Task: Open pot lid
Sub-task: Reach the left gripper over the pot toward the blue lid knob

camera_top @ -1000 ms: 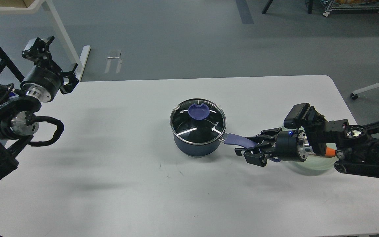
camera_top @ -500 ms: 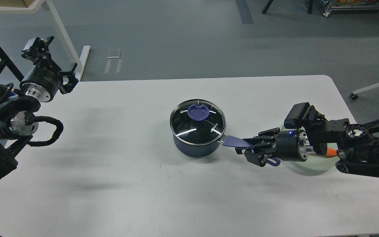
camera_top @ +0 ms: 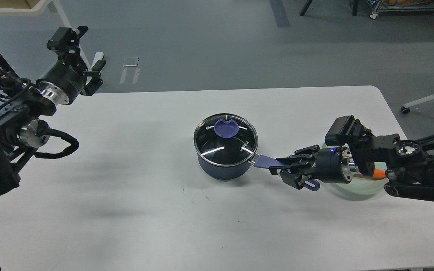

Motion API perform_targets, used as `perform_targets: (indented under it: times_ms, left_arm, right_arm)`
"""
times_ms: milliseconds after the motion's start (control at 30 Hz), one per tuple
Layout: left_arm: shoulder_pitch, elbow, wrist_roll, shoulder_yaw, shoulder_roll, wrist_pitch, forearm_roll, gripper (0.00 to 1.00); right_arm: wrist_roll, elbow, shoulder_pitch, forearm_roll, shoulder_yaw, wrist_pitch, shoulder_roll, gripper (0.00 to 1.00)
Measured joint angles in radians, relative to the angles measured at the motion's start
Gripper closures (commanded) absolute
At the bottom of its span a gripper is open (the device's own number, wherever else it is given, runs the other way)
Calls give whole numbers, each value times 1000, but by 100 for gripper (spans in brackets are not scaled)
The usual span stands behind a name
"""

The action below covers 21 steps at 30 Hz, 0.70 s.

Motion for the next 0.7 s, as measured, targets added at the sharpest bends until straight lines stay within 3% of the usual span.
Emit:
perform_targets:
  times_ms: [100, 367, 700]
  left_arm:
    - [-11, -66, 4, 29, 1, 0, 73, 0]
    - [-26, -264, 3, 121, -12, 13, 443, 1]
    - [-103, -328, 3, 205, -112, 65, 1036, 1]
  right_arm:
    - [0, 0, 0, 0, 0, 0, 0, 78]
    - [0, 0, -1, 0, 0, 3, 1, 79]
    - [0, -3, -2, 2, 1, 4, 8, 79]
